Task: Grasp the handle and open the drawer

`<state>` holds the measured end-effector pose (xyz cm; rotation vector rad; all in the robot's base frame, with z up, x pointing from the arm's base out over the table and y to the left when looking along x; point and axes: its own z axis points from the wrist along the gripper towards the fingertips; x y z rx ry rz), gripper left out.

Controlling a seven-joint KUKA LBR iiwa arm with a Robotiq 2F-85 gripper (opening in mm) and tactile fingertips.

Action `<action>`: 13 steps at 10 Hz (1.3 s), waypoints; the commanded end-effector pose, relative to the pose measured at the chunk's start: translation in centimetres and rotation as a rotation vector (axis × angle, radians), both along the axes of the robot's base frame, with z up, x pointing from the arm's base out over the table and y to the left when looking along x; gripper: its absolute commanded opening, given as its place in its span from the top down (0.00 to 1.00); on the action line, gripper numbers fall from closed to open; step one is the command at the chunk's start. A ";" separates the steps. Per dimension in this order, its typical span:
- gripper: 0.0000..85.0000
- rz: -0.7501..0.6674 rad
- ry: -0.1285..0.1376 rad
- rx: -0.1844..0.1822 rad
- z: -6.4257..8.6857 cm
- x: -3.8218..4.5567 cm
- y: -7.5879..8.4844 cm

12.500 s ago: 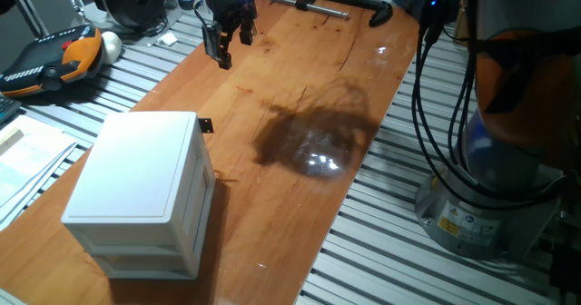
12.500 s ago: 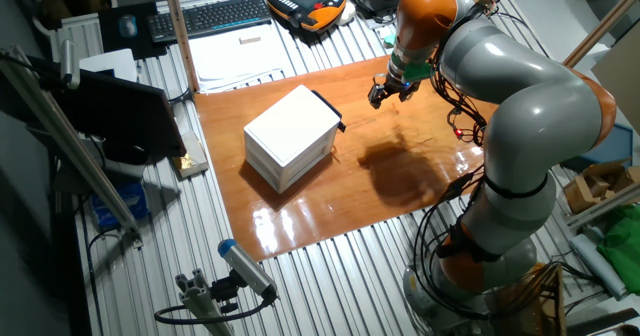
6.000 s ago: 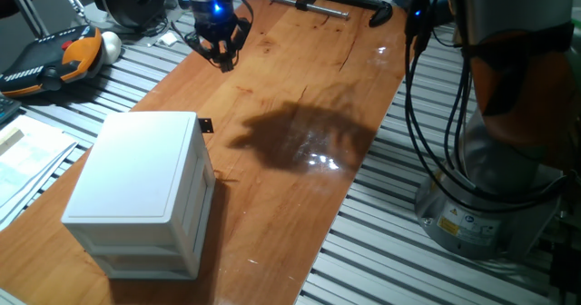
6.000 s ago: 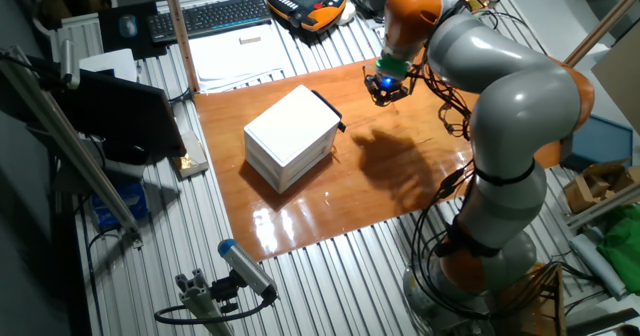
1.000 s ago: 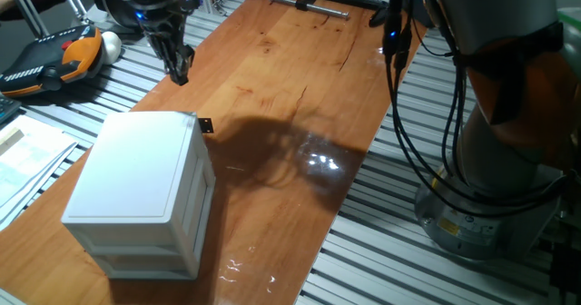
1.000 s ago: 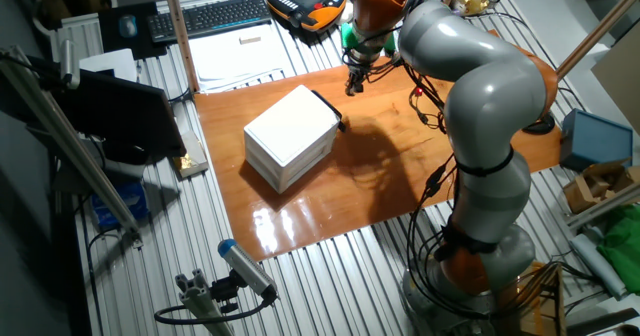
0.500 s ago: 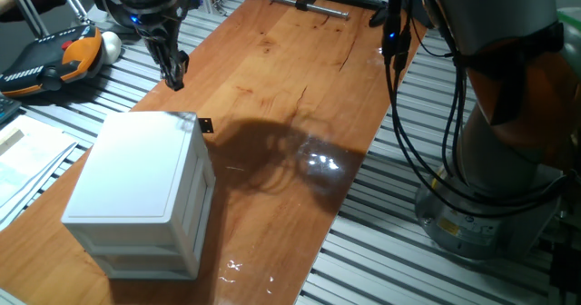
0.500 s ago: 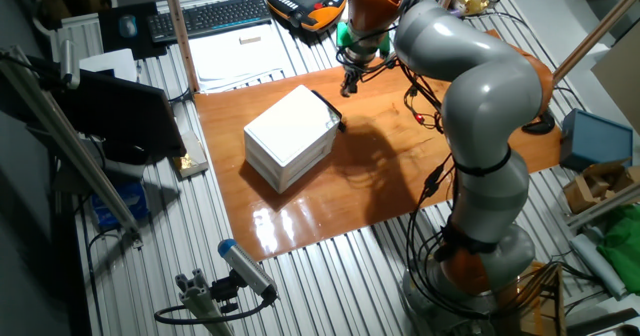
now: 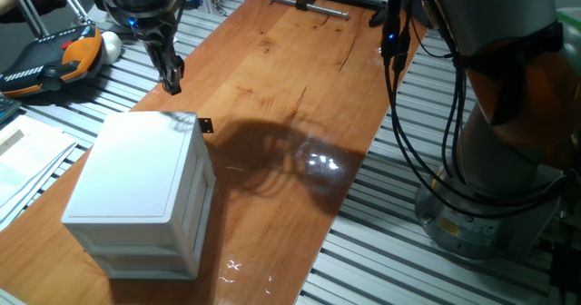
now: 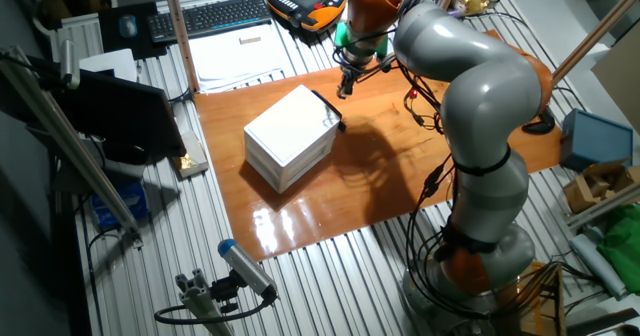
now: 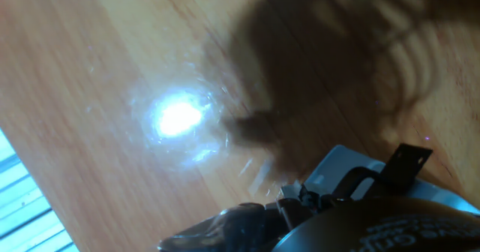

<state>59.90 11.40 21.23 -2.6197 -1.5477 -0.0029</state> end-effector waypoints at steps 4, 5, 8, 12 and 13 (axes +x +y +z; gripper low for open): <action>0.99 -0.047 0.020 -0.009 0.2 -0.22 1.5; 0.99 -0.053 0.022 -0.010 0.2 -0.19 1.6; 0.99 -0.078 0.024 -0.005 -0.4 -0.05 2.1; 0.99 -0.136 0.019 0.023 -0.9 0.35 2.3; 0.99 -0.155 0.020 0.032 -0.9 0.35 2.4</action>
